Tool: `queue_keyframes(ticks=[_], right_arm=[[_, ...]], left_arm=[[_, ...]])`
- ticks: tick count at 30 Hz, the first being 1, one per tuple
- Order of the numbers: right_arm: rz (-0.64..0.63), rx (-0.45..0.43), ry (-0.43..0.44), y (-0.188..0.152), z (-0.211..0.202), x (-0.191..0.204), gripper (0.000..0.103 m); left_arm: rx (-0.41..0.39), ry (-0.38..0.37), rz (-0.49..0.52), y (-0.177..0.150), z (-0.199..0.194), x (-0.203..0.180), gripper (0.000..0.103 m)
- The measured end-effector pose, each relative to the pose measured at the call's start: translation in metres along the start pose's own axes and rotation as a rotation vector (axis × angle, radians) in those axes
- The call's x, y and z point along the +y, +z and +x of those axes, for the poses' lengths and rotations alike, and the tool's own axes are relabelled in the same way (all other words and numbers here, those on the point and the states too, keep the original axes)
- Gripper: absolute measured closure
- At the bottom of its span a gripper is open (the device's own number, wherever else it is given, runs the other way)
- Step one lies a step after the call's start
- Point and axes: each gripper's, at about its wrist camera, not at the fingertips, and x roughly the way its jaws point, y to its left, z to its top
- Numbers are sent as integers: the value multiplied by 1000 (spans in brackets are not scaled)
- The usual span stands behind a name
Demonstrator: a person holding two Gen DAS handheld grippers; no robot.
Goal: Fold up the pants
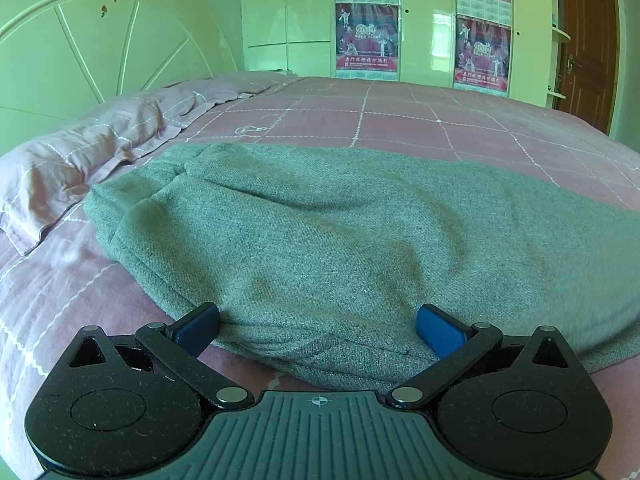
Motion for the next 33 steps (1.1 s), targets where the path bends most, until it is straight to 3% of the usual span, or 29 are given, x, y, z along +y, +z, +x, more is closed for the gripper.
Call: queue_keyframes(ticks=[3, 5, 7, 10, 15, 17, 19, 21, 22, 27, 31, 32, 33], right_arm=[[14, 5, -81, -18, -9, -30, 103], [150, 115, -269, -48, 3, -94, 103], [292, 184, -348, -77, 3, -143, 103], [381, 153, -310, -92, -6, -167, 103], [333, 129, -284, -81, -4, -153, 103], [307, 181, -327, -83, 2, -154, 103], [357, 196, -307, -89, -9, -168, 103], [343, 114, -303, -86, -30, -162, 91], [335, 85, -319, -85, -36, -161, 76], [458, 122, -282, -89, -27, -186, 71], [468, 165, -277, -91, -1, -185, 71], [434, 180, -294, -89, 4, -180, 94], [391, 183, -306, -85, 6, -172, 96]], left_arm=[[-8, 3, -3, -2, 0, 0, 0], [-11, 3, -2, -2, 0, 0, 0], [-7, -1, 0, -1, 1, 1, 0], [-2, -6, 2, 0, 0, 2, 0], [-10, 4, 0, 0, 0, 1, 0], [-12, 5, 0, -1, 0, 0, 0], [-14, 6, 0, -2, 0, 0, 0], [-11, 4, -1, -2, 0, -1, 0], [-12, 3, -1, -2, 0, 0, 0], [-24, 9, 2, -4, -2, -2, 0], [-19, 7, 1, -5, -2, -3, 0], [-20, 7, 1, -5, -2, -3, 0], [-20, 7, 1, -5, -2, -3, 0]])
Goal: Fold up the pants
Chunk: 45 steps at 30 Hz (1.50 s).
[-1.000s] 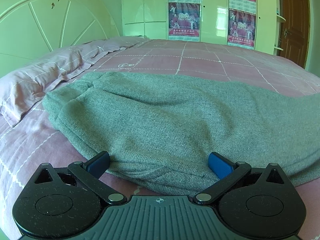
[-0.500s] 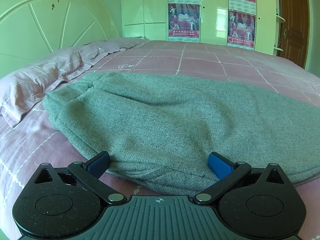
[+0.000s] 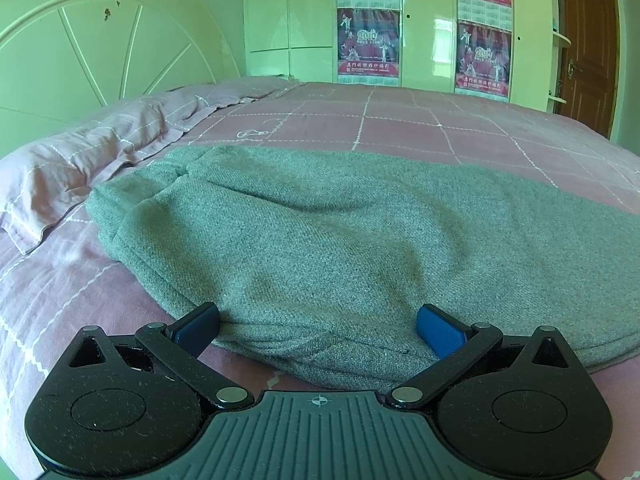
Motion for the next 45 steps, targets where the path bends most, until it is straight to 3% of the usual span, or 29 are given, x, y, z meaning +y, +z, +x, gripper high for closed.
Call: queue_keyframes(ticks=[3, 5, 7, 9, 10, 12, 14, 16, 19, 23, 25, 28, 31, 36, 41, 42, 44, 45], right_arm=[[-194, -108, 91, 2, -33, 43, 97], [-249, -151, 126, -2, -50, 57, 97], [-228, -136, 65, -3, -46, 43, 97], [-165, -51, -59, -5, -18, 7, 97], [-103, -7, -69, -8, -6, -13, 98], [-69, -22, -15, -9, -10, -21, 99], [-102, -28, -20, -10, -18, -12, 89], [-141, -99, -52, -12, -38, -3, 81], [-270, -181, -74, -24, -62, 23, 80], [-465, -24, 89, -47, -42, 85, 80], [-596, 84, 199, -74, -16, 135, 80], [-742, 267, 334, -127, 36, 212, 80], [-879, 440, 425, -190, 87, 283, 80], [-1015, 607, 419, -270, 165, 361, 78], [-1082, 710, 393, -315, 207, 379, 78], [-1080, 728, 382, -318, 216, 376, 78], [-1076, 764, 375, -325, 233, 375, 78], [-1069, 786, 377, -328, 239, 374, 78]], left_arm=[[4, -1, 2, 0, 0, 0, 0], [3, 0, 2, 0, 0, 0, 0], [-2, 2, 3, 0, 0, -1, 0], [-4, 1, 4, 0, 0, -2, 0], [-3, -2, 5, 0, 0, -1, 0], [2, -8, 4, 1, 0, 0, 0], [2, -11, 2, 1, 0, 2, 0], [-11, -7, 1, -1, -1, 1, 0], [-33, -4, -3, 2, -9, 4, 0], [-119, 134, -101, 21, -29, 34, 0], [-114, 196, -154, 31, -27, 58, 0], [-96, 246, -192, 40, -17, 89, 0], [-60, 236, -252, 44, -3, 115, 0], [62, 164, -400, 41, 40, 146, 0], [53, 107, -447, 39, 63, 154, 1], [49, 99, -454, 38, 66, 155, 6], [44, 51, -477, 36, 69, 156, 25], [39, 42, -482, 36, 69, 155, 28]])
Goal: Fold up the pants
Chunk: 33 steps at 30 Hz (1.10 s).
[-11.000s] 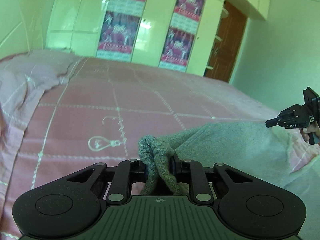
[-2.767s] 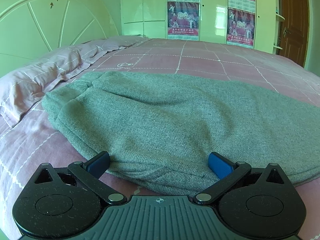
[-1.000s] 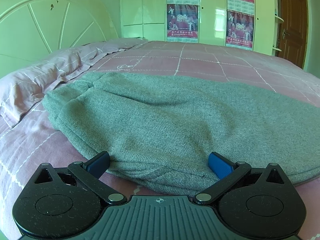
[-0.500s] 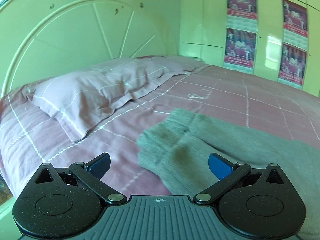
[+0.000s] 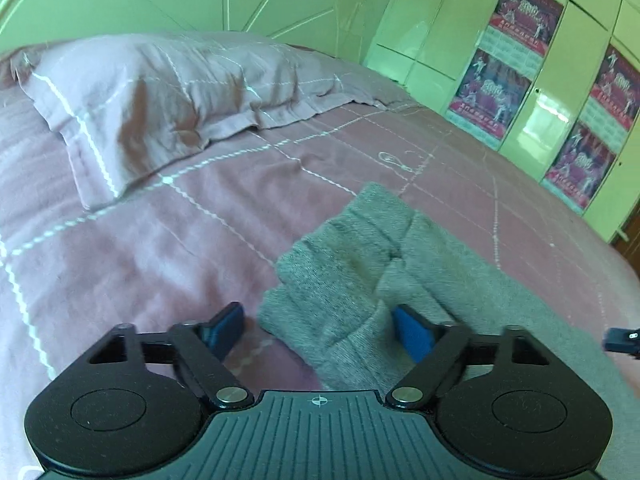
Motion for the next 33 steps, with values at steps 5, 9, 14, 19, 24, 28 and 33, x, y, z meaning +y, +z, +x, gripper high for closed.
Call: queue_keyframes(ticks=[5, 9, 14, 19, 24, 28, 33], right_arm=[[-10, 45, 68, -2, 14, 1, 86], [-57, 53, 37, -4, 21, 8, 89], [-241, -10, -71, -5, 11, 44, 103], [-291, 46, -191, -18, 36, 45, 103], [-220, -107, -197, -15, -13, 49, 99], [-178, -176, -166, -42, -57, 56, 88], [-106, -69, -197, -88, -54, 42, 89]], left_arm=[[-16, -16, -39, -3, -3, 3, 33], [-19, -25, -47, -4, 0, 4, 32], [-69, -43, -26, -2, -11, 5, 58], [-77, 13, 56, -9, -7, -2, 54], [-102, 48, 96, 2, -30, 1, 30], [-205, 69, 244, -3, -59, -33, 10], [-148, 38, 487, -36, -43, -86, 0]])
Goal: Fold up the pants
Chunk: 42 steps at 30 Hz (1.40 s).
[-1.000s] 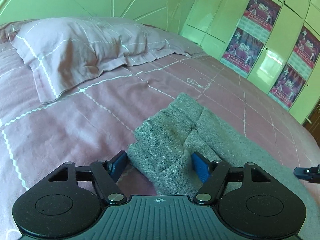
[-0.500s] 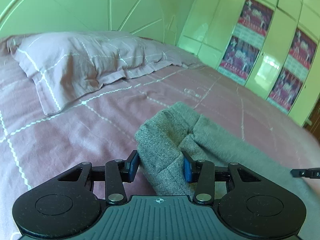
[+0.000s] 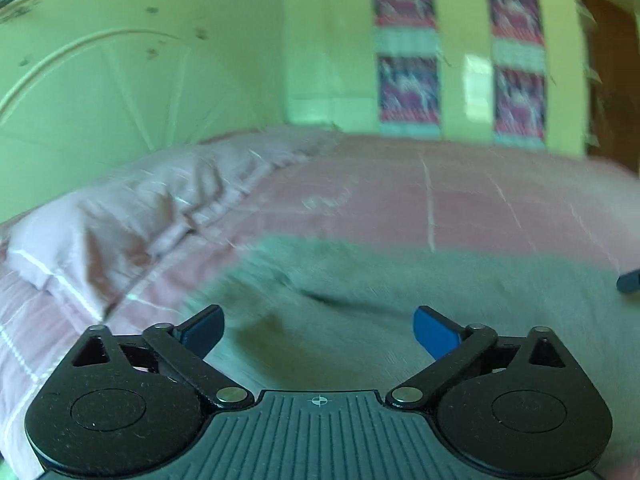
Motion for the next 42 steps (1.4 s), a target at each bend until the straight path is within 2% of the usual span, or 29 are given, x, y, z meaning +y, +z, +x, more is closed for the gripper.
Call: queue_keyframes(ticks=[1, 3, 6, 12, 15, 17, 20, 23, 27, 30, 33, 35, 36, 37, 41, 42], right_arm=[[15, 7, -32, -8, -5, -9, 89], [45, -6, -111, -22, -25, -37, 89], [95, -43, -251, -39, -65, -86, 89], [336, -128, -493, -80, -154, -194, 92], [485, -250, -566, -108, -210, -220, 83], [605, -378, -536, -137, -250, -229, 78], [743, -526, -542, -187, -294, -231, 78], [911, -647, -491, -242, -320, -239, 83], [1070, -664, -419, -283, -314, -254, 83], [1130, -633, -390, -286, -300, -267, 82], [1173, -630, -305, -287, -283, -277, 79], [1174, -654, -288, -287, -275, -279, 80], [1189, -669, -292, -290, -273, -279, 84], [1202, -676, -301, -291, -272, -279, 92], [1186, -693, -318, -291, -275, -274, 93], [1190, -693, -309, -292, -275, -276, 93]], left_arm=[[47, 5, 35, -6, 7, -6, 0], [34, 18, 86, -18, 5, -15, 0], [31, -3, 69, -19, -2, -11, 0], [16, 14, 78, -23, -4, -18, 0], [16, 16, 78, -22, -6, -18, 0], [22, 22, 62, -18, -12, -17, 0], [-4, 5, 13, -18, -27, -19, 0], [18, -19, -1, -24, -29, -25, 0], [80, -29, -118, -28, -24, -17, 0], [89, -45, -157, -28, -29, -17, 0], [58, -79, -149, -26, -46, -35, 0], [47, -126, -105, -24, -56, -60, 0], [36, -141, -77, -23, -61, -76, 0], [34, -154, -57, -24, -64, -92, 0], [128, -237, 60, -29, -70, -178, 0], [120, -264, 75, -29, -76, -198, 0]])
